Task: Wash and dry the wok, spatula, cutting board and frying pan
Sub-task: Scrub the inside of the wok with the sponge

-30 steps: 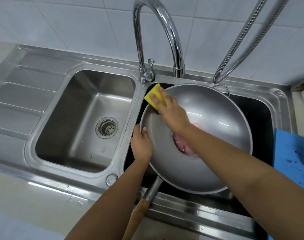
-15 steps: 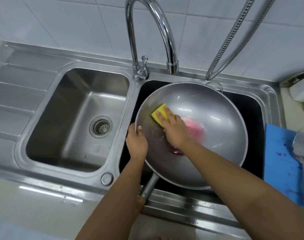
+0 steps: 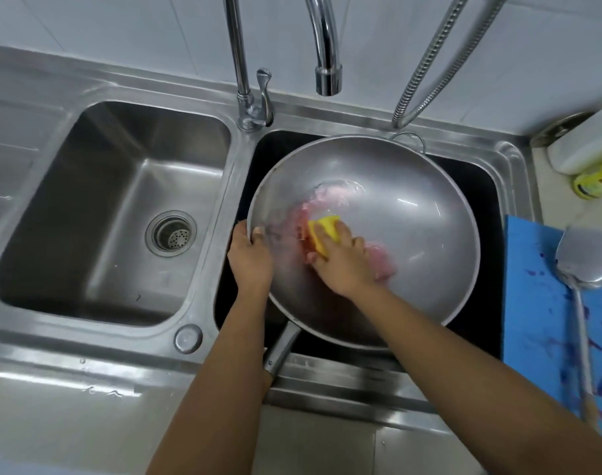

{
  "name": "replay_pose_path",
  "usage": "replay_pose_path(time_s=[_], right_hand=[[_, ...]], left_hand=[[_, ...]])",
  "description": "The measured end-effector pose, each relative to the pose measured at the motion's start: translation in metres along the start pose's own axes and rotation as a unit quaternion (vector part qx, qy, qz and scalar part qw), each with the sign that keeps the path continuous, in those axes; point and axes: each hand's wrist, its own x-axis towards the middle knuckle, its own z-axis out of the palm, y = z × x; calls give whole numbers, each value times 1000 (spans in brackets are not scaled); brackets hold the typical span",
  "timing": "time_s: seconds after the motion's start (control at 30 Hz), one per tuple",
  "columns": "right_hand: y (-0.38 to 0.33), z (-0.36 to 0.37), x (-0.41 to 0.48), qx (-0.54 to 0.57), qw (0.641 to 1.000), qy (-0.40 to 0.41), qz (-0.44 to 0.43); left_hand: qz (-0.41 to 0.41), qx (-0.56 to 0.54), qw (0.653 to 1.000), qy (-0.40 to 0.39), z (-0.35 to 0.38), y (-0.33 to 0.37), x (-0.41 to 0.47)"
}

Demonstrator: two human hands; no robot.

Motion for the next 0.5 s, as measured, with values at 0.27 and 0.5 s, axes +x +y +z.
replay_pose_path(time_s=[0.27,0.5], right_hand=[[67,-29,-35,-94,986,-9,137],[2,-17,-98,18,992,-114,53]], left_hand=[[12,-27,1000,-2,0,-1,0],[32,-1,999,4,-3,5,-4]])
